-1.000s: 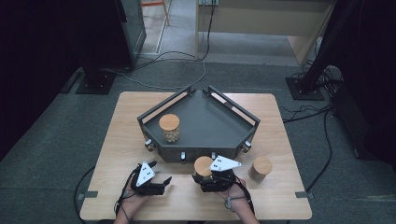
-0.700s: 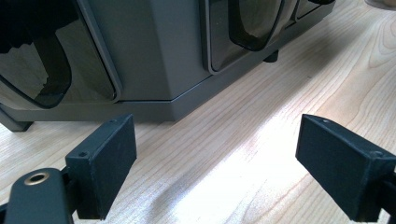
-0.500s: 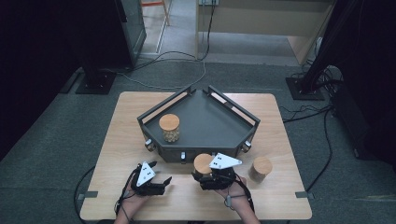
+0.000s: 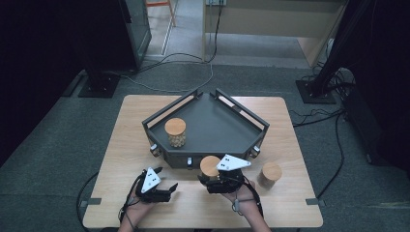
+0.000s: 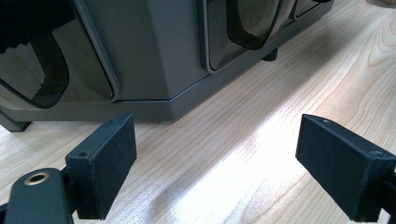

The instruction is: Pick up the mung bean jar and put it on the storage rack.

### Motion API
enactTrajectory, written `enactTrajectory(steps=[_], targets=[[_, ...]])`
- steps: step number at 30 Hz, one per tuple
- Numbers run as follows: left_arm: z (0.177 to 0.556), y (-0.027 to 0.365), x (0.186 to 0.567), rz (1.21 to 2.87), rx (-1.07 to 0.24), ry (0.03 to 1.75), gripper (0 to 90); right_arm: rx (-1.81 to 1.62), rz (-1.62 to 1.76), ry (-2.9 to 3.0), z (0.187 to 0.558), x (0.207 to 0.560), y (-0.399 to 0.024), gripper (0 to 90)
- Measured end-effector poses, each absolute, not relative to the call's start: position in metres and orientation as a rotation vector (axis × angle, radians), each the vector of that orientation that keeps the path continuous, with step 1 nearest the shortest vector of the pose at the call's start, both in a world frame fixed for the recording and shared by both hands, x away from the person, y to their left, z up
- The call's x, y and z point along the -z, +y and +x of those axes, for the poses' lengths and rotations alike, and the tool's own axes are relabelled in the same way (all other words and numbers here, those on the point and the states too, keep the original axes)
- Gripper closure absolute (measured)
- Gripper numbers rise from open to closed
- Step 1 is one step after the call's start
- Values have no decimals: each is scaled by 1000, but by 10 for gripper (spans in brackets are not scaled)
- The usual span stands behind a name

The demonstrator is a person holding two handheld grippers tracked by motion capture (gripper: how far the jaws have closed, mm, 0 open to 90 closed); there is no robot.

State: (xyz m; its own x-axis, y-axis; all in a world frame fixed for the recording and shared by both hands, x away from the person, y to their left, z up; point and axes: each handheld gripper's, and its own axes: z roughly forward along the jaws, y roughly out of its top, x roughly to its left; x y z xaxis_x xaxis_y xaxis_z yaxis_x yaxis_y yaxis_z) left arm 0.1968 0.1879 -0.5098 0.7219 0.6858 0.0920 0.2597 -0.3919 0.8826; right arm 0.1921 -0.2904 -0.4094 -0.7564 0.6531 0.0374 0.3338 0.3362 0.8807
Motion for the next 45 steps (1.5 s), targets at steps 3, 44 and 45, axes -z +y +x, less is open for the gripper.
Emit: enactTrajectory(steps=[3,44,45], targets=[[197,187,510,1973,-564,720,123,-1387,887,2279,193,408,-291,251],[197,187,509,1979,-557,727,123,-1371,879,2268,198,384,-286,251],[197,187,509,1982,-558,724,123,-1371,883,2270,199,383,-286,251]])
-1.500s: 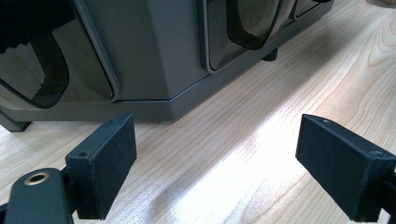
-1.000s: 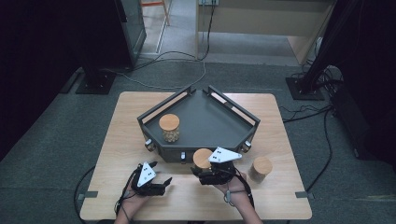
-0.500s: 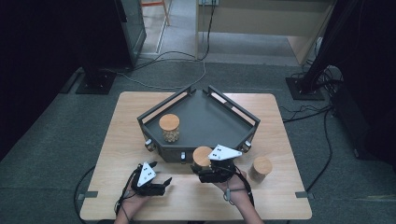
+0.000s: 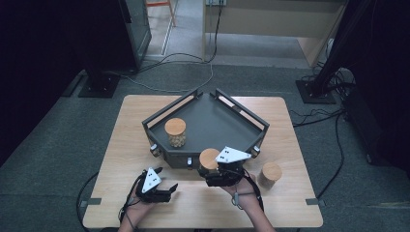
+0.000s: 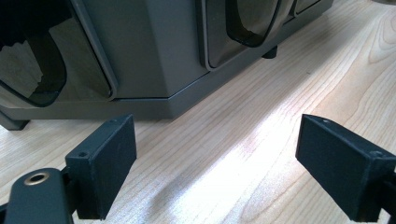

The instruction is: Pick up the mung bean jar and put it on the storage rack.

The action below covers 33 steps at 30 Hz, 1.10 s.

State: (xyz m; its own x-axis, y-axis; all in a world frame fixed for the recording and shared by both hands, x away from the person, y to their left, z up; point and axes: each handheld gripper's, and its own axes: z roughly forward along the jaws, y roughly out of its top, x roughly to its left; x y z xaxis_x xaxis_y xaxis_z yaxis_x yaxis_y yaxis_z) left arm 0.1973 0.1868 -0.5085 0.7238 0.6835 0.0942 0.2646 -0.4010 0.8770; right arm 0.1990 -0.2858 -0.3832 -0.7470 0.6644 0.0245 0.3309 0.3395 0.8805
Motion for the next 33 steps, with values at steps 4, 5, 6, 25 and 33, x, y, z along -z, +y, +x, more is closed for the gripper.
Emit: enactTrajectory(steps=[4,5,6,25,33], targets=[[197,187,509,1980,-560,725,122,-1366,881,2264,199,381,-284,251],[197,187,509,1978,-557,729,123,-1374,883,2260,199,381,-285,251],[197,187,509,1977,-555,731,123,-1383,891,2258,200,381,-286,251],[197,186,509,1982,-559,727,123,-1347,896,2224,207,368,-283,251],[197,186,508,1983,-560,726,123,-1329,905,2213,212,365,-280,251]])
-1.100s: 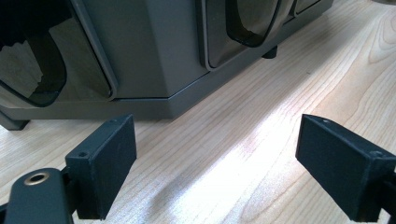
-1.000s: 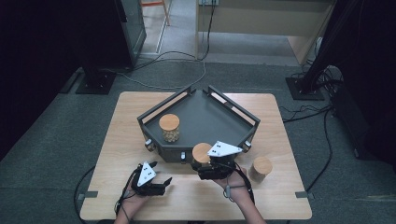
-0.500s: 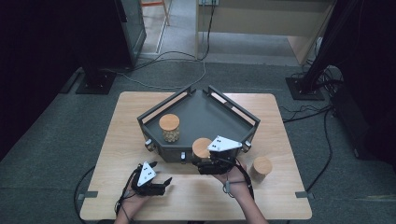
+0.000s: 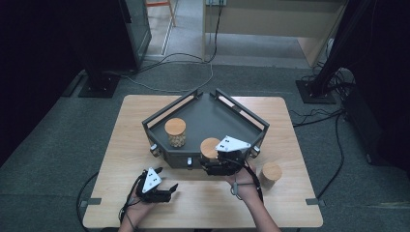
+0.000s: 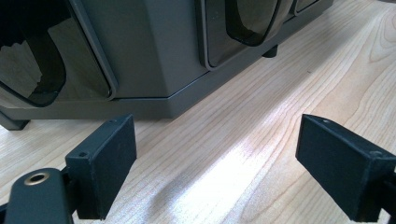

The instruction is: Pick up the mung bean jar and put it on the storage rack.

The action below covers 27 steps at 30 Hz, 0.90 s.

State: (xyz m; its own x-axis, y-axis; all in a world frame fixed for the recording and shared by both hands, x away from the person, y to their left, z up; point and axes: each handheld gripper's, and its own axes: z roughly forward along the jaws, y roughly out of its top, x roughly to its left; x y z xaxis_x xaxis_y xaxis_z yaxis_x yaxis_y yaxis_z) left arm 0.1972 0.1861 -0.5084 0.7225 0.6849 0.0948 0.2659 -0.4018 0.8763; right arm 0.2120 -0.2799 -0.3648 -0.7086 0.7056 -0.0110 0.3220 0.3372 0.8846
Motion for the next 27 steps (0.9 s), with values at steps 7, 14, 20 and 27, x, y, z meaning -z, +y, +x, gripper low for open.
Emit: enactTrajectory(steps=[7,14,20,27], targets=[[197,186,508,1989,-562,722,123,-1332,936,2189,216,365,-279,251],[197,186,508,1986,-562,723,123,-1324,955,2182,221,364,-277,251],[197,186,508,1987,-562,722,123,-1314,978,2161,223,366,-275,251],[197,186,508,1987,-564,717,123,-1306,986,2146,226,368,-272,251]])
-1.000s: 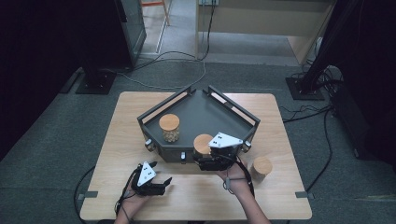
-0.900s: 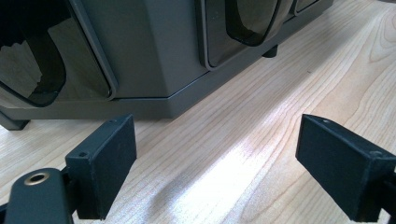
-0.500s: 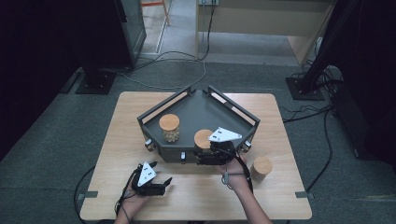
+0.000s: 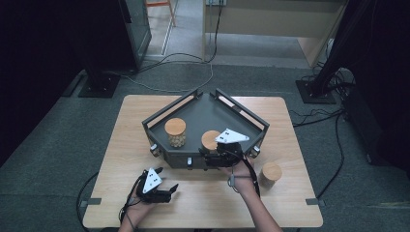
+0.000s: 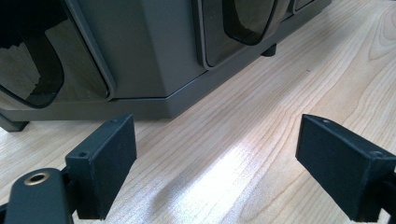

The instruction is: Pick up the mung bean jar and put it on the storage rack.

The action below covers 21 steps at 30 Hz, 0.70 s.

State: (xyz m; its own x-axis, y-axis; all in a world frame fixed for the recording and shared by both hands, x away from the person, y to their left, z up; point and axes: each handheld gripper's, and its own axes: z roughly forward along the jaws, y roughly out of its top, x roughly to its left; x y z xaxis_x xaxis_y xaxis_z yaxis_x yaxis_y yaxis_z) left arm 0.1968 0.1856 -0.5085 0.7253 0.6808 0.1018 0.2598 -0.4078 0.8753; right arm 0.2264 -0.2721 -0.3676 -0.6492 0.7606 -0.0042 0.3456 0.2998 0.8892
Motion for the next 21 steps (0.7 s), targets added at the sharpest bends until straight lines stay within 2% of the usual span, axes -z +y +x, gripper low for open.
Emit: enactTrajectory(steps=[21], targets=[[196,186,508,1992,-564,710,123,-1297,1033,2102,237,366,-264,251]])
